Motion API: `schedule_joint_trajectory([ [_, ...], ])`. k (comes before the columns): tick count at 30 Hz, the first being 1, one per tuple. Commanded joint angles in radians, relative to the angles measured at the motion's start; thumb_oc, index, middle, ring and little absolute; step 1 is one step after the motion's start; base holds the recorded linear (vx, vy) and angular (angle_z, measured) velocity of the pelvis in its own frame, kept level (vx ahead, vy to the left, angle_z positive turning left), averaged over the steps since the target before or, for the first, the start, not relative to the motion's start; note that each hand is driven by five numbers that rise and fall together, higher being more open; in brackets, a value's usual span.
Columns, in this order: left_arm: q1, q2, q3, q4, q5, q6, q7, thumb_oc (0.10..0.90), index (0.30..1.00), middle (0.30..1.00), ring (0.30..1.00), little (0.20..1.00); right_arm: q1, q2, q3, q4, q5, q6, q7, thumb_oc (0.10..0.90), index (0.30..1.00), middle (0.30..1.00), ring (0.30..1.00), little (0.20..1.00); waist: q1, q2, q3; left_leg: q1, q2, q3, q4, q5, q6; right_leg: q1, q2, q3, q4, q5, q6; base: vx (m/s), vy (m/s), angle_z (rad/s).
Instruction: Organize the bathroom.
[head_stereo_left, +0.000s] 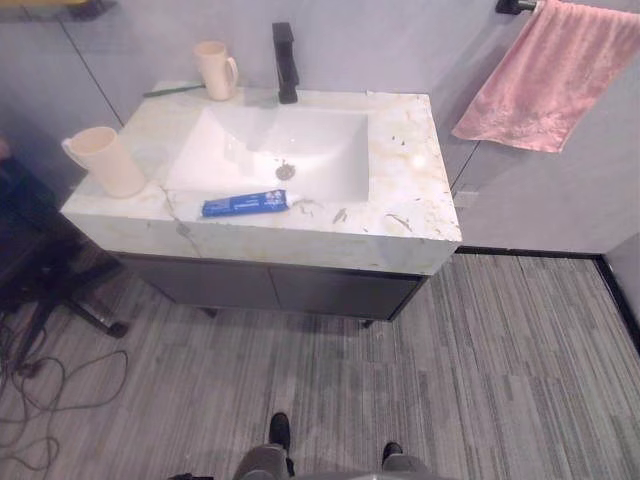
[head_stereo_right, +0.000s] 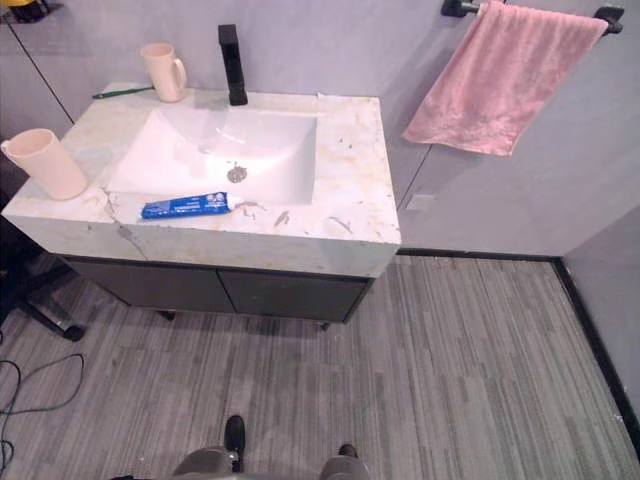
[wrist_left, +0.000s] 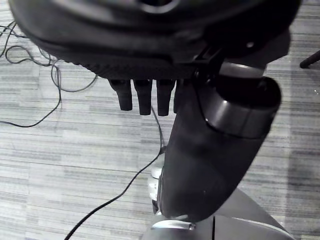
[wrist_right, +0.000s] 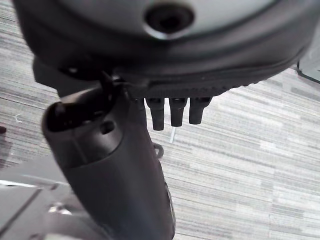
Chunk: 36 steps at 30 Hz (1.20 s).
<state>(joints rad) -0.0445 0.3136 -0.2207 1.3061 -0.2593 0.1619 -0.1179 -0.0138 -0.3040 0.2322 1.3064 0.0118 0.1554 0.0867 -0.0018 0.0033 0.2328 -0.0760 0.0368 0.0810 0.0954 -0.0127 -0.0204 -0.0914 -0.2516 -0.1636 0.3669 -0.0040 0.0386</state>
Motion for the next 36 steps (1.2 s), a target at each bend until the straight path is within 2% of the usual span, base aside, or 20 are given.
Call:
schedule_joint_trajectory([
  [1,0.066,0.048,0.023,-0.003,0.048,0.038,0.014,0.8,0.9,0.9,0.9,0.9,0.05,-0.063,0.029,-0.035,-0.039,0.006,0.03,0.8,0.9,0.9,0.9,0.9,0.022,0.006,-0.026,0.016,0.003,0.006,0.009,0.001,0.074,-0.034,-0.113,0.012,0.061,0.184,0.107,0.15,0.074,-0.44],
  [2,0.063,0.055,0.016,-0.002,0.026,0.038,0.03,0.8,0.9,0.9,0.9,0.9,0.04,-0.062,0.059,-0.053,-0.017,0.014,0.035,0.8,0.9,0.9,0.9,0.9,-0.003,-0.004,-0.023,0.057,-0.012,-0.002,-0.015,-0.009,0.065,-0.082,0.016,0.022,-0.04,0.14,0.105,0.11,0.007,-0.35],
  [3,0.062,0.056,0.015,-0.002,0.026,0.038,0.031,0.8,0.9,0.9,0.9,0.9,0.039,-0.061,0.063,-0.056,-0.014,0.014,0.035,0.8,0.9,0.9,0.9,0.9,-0.008,-0.005,-0.025,0.06,-0.014,-0.004,-0.018,-0.009,0.064,-0.086,0.034,0.024,-0.061,0.133,0.104,0.15,-0.011,-0.4],
  [4,0.057,0.058,0.011,0.0,0.028,0.036,0.034,0.8,0.9,0.9,0.9,0.9,0.04,-0.06,0.071,-0.062,-0.003,0.014,0.035,0.8,0.9,0.9,0.9,0.9,-0.023,-0.012,-0.025,0.076,-0.028,-0.018,-0.027,-0.017,0.064,-0.1,0.085,0.035,-0.122,0.118,0.105,0.18,0.001,-0.36],
  [5,0.043,0.065,-0.004,-0.004,0.032,0.031,0.031,0.8,0.9,0.9,0.9,0.9,0.053,-0.052,0.079,-0.061,0.012,0.004,0.029,0.8,0.9,0.9,0.9,0.9,-0.056,-0.028,-0.035,0.101,-0.082,-0.069,-0.049,-0.035,0.074,-0.134,0.169,0.067,-0.246,0.14,0.109,0.21,0.029,-0.29],
  [6,0.038,0.069,-0.005,-0.013,0.037,0.029,0.027,0.8,0.9,0.9,0.9,0.9,0.063,-0.045,0.085,-0.052,0.012,-0.008,0.025,0.8,0.9,0.9,0.9,0.9,-0.069,-0.032,-0.036,0.118,-0.104,-0.084,-0.056,-0.047,0.082,-0.158,0.19,0.067,-0.247,0.174,0.114,0.2,0.041,0.14],
  [7,0.029,0.069,-0.001,-0.016,0.032,0.032,0.03,0.8,0.9,0.9,0.9,0.9,0.064,-0.042,0.086,-0.046,0.004,-0.01,0.03,0.8,0.9,0.9,0.9,0.9,-0.07,-0.033,-0.04,0.127,-0.113,-0.071,-0.064,-0.05,0.083,-0.139,0.186,0.038,-0.269,0.17,0.107,0.09,0.031,0.28],
  [9,0.026,0.067,0.002,-0.017,0.025,0.034,0.034,0.8,0.9,0.9,0.9,0.9,0.064,-0.041,0.085,-0.043,-0.001,-0.01,0.032,0.8,0.9,0.9,0.9,0.9,-0.069,-0.033,-0.042,0.129,-0.116,-0.072,-0.067,-0.048,0.083,-0.121,0.188,0.033,-0.283,0.164,0.101,0.08,-0.001,0.9],
  [11,0.023,0.051,0.006,-0.018,0.043,0.042,0.015,0.8,0.9,0.9,0.9,0.9,0.063,-0.045,0.077,-0.011,0.006,-0.029,0.018,0.8,0.9,0.9,0.9,0.9,-0.066,-0.023,-0.066,0.119,-0.126,-0.094,-0.066,-0.033,0.075,-0.047,0.211,0.062,-0.341,0.143,0.076,0.16,0.009,0.99],
  [17,0.047,0.036,0.011,-0.016,0.008,0.03,0.02,0.8,0.9,0.9,0.9,0.9,0.055,-0.049,0.07,-0.029,-0.019,-0.011,0.017,0.8,0.9,0.9,0.9,0.9,-0.068,-0.012,-0.072,0.114,-0.123,-0.087,-0.082,-0.024,0.073,-0.028,0.221,0.085,-0.355,0.131,0.067,0.06,-0.011,-0.11],
  [21,0.063,0.041,0.029,-0.014,0.01,0.023,0.024,0.8,0.9,0.9,0.9,0.9,0.067,-0.04,0.061,-0.023,-0.028,-0.018,0.015,0.8,0.9,0.9,0.9,0.9,-0.08,-0.005,-0.072,0.104,-0.109,-0.048,-0.04,-0.046,0.066,-0.022,0.222,0.096,-0.344,0.106,0.057,0.07,-0.07,0.05],
  [23,0.064,0.035,0.035,-0.011,0.023,0.015,0.027,0.8,0.9,0.9,0.9,0.9,0.076,-0.039,0.057,-0.027,-0.026,-0.01,0.019,0.8,0.9,0.9,0.9,0.9,-0.089,0.002,-0.073,0.066,-0.072,-0.002,0.072,0.025,0.022,0.011,0.231,0.089,-0.351,0.078,0.028,0.02,-0.076,0.22],
  [24,0.058,0.026,0.032,-0.01,0.042,0.008,0.028,0.8,0.9,0.9,0.9,0.9,0.079,-0.044,0.062,-0.041,-0.036,0.006,0.023,0.8,0.9,0.9,0.9,0.9,-0.088,-0.006,-0.059,-0.044,-0.027,-0.01,0.298,0.153,-0.021,0.031,0.225,0.084,-0.35,0.069,-0.002,-0.03,-0.105,0.46],
  [25,0.055,0.025,0.031,-0.014,0.039,0.011,0.029,0.8,0.9,0.9,0.9,0.9,0.076,-0.049,0.068,-0.044,-0.038,0.012,0.022,0.8,0.9,0.9,0.9,0.9,-0.082,-0.013,-0.048,-0.103,-0.011,-0.034,0.385,0.179,-0.022,0.038,0.217,0.084,-0.341,0.068,-0.012,-0.01,-0.096,0.76],
  [26,0.053,0.026,0.033,-0.017,0.036,0.019,0.027,0.8,0.9,0.9,0.9,0.9,0.07,-0.056,0.073,-0.047,-0.027,0.016,0.021,0.8,0.9,0.9,0.9,0.9,-0.079,-0.017,-0.043,-0.136,0.016,-0.052,0.393,0.18,-0.019,0.046,0.216,0.088,-0.334,0.06,-0.017,0.03,-0.03,0.51],
  [28,0.052,0.028,0.034,-0.017,0.05,0.026,0.02,0.8,0.9,0.9,0.9,0.9,0.058,-0.06,0.071,-0.045,-0.02,0.02,0.021,0.8,0.9,0.9,0.9,0.9,-0.08,-0.019,-0.041,-0.129,0.077,-0.043,0.303,0.181,-0.019,0.059,0.217,0.086,-0.33,0.049,-0.016,0.13,0.073,-0.03],
  [29,0.058,0.028,0.032,0.001,0.082,0.019,-0.002,0.8,0.9,0.9,0.9,0.9,0.044,-0.069,0.057,-0.025,-0.025,0.013,0.026,0.8,0.9,0.9,0.9,0.9,-0.092,-0.017,-0.049,-0.033,0.153,-0.006,0.067,0.192,-0.021,0.074,0.209,0.083,-0.336,0.04,-0.003,0.24,0.221,-0.21],
  [30,0.062,0.028,0.028,0.006,0.089,0.015,-0.007,0.8,0.9,0.9,0.9,0.9,0.04,-0.075,0.057,-0.018,-0.028,0.011,0.027,0.8,0.9,0.9,0.9,0.9,-0.091,-0.011,-0.05,-0.003,0.16,-0.036,-0.014,0.205,-0.023,0.082,0.206,0.093,-0.337,0.036,0.002,0.27,0.3,-0.25],
  [32,0.072,0.019,0.015,0.012,0.083,0.003,-0.01,0.8,0.9,0.9,0.9,0.9,0.029,-0.084,0.076,-0.013,-0.031,0.01,0.025,0.8,0.9,0.9,0.9,0.9,-0.081,-0.002,-0.051,0.0,0.141,-0.152,-0.026,0.212,-0.021,0.06,0.2,0.145,-0.3,0.025,0.008,0.15,0.231,-0.27],
  [36,0.046,0.018,-0.003,0.005,0.041,0.013,-0.01,0.8,0.9,0.9,0.9,0.9,0.019,-0.093,0.086,-0.018,-0.047,0.012,0.037,0.8,0.9,0.9,0.9,0.9,-0.087,0.022,-0.06,0.077,0.146,-0.129,-0.108,0.156,-0.051,0.063,0.174,0.153,-0.31,0.021,0.027,0.11,0.193,-0.44],
])
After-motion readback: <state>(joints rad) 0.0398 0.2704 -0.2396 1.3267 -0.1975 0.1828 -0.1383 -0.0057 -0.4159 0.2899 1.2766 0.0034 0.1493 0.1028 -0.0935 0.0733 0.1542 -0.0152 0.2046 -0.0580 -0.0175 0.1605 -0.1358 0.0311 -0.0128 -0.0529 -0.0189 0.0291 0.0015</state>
